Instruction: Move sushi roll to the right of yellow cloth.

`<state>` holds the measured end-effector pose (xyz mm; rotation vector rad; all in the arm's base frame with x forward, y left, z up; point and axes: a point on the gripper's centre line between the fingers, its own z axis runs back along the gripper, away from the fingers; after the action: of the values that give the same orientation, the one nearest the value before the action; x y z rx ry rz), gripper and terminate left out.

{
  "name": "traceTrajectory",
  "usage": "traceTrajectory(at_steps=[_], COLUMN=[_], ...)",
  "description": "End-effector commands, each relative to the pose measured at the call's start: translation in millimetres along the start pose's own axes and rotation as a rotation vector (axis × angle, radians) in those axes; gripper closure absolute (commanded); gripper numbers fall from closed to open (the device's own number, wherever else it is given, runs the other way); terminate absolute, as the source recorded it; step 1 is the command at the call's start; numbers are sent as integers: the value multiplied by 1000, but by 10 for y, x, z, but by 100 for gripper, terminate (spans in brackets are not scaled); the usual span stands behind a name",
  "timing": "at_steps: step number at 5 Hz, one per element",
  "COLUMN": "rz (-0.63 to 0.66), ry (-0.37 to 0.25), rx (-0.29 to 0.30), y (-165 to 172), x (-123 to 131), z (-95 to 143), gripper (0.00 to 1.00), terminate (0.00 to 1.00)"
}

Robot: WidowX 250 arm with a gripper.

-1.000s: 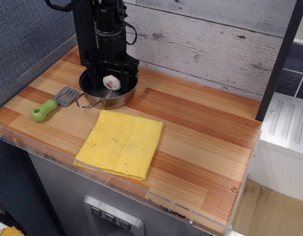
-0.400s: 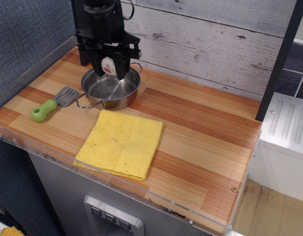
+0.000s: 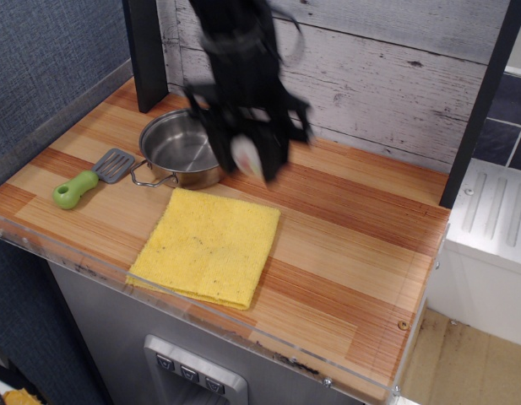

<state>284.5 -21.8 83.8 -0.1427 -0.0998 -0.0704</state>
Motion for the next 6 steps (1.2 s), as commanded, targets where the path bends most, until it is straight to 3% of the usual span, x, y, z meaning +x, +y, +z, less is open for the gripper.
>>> traceTrajectory(at_steps=[1,2,3,4,5,6], rz=[-123,-138,-97,-81,-34,111], ry=[56,67,64,67,25,-39], rx=[59,76,102,88,94,111], y=[-392,-409,-362,-270,-60,426], x=[-209,-245,-221,-149,-40,124], z=[-281,-351,-397,-361,-136,147], gripper=[100,100,0,0,0,0], terminate=[0,0,0,0,0,0])
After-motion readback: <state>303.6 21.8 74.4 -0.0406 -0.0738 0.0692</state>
